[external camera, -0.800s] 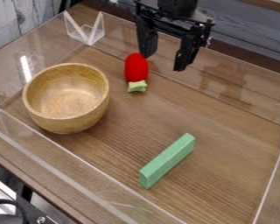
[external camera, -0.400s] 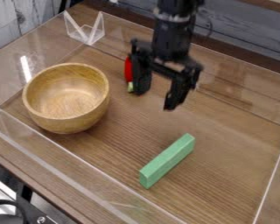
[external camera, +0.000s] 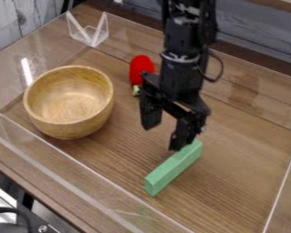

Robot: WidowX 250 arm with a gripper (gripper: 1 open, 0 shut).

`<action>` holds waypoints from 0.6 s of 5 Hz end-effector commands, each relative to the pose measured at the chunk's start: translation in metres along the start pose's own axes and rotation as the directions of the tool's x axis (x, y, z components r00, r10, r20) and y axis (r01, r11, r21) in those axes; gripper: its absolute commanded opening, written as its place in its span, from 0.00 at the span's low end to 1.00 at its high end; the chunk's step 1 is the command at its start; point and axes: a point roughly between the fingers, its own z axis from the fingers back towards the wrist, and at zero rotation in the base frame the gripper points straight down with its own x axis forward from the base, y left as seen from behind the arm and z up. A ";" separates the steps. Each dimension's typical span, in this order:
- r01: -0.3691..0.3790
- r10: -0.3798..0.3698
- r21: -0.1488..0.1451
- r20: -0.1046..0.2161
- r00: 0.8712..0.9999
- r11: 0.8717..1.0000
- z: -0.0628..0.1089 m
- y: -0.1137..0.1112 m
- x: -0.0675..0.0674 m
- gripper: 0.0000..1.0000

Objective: Put the green block in the brown bowl

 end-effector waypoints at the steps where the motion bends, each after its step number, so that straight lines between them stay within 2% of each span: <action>1: 0.017 -0.017 0.008 0.069 0.997 1.000 0.004 -0.008 0.005 1.00; 3: -0.004 0.004 0.002 0.092 0.996 1.000 -0.011 -0.013 0.010 1.00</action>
